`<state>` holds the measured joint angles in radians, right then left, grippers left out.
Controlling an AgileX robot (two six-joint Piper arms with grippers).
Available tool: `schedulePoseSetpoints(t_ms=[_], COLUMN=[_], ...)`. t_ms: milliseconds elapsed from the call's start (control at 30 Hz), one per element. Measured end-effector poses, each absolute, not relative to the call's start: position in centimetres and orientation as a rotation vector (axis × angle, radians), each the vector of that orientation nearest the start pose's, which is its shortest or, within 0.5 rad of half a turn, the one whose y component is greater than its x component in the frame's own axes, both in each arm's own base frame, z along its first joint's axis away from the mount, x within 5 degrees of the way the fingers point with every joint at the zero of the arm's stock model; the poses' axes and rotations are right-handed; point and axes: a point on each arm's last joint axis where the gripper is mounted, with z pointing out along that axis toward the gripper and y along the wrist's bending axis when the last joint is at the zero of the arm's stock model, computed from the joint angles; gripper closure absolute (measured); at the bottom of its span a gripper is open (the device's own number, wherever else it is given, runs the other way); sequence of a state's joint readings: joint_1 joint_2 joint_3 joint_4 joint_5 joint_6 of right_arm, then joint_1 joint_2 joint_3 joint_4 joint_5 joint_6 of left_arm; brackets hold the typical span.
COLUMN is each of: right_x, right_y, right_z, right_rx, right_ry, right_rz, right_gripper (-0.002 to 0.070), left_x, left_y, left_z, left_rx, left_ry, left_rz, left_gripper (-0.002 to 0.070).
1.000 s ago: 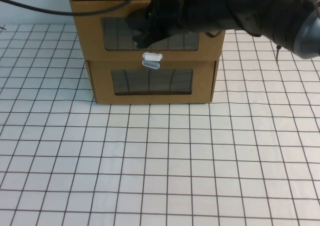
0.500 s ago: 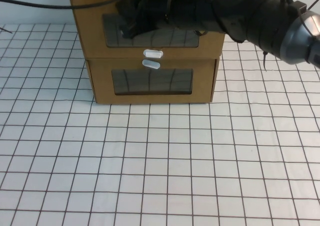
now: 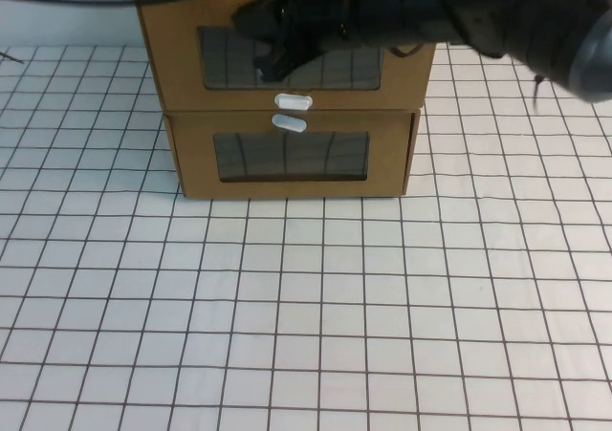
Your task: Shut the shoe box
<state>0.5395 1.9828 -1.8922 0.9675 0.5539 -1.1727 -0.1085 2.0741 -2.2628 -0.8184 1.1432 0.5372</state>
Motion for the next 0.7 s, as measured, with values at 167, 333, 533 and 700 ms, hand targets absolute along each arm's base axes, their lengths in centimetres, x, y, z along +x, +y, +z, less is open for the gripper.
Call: schedulePoseSetpoints(t_ms=[167, 333, 533, 700], right_x=[35.0, 32.5, 29.0, 23.4], right_y=[26.0, 21.4, 12.4, 7.9], right_z=[40.0, 44.4, 49.9, 52.4], right_rx=[-1.255, -1.169, -0.825, -0.702], right_ry=[1.570, 1.709, 1.863, 1.828], right_rz=[0.579, 0.334, 0.122, 0.058], right_gripper=[0.0689, 0.0689, 0.0689, 0.0689], left_x=[43.0, 39.3, 32.7, 26.9], left_y=[-9.9, -7.6, -6.7, -6.6], left_z=[42.1, 46.8, 52.8, 55.4], left_rx=[0.658, 0.696, 0.748, 0.788], left_ry=[2.067, 1.985, 1.833, 1.759], left_rz=[-0.780, -0.704, -0.598, -0.551], left_gripper=[0.0680, 0.0680, 0.0680, 0.0680])
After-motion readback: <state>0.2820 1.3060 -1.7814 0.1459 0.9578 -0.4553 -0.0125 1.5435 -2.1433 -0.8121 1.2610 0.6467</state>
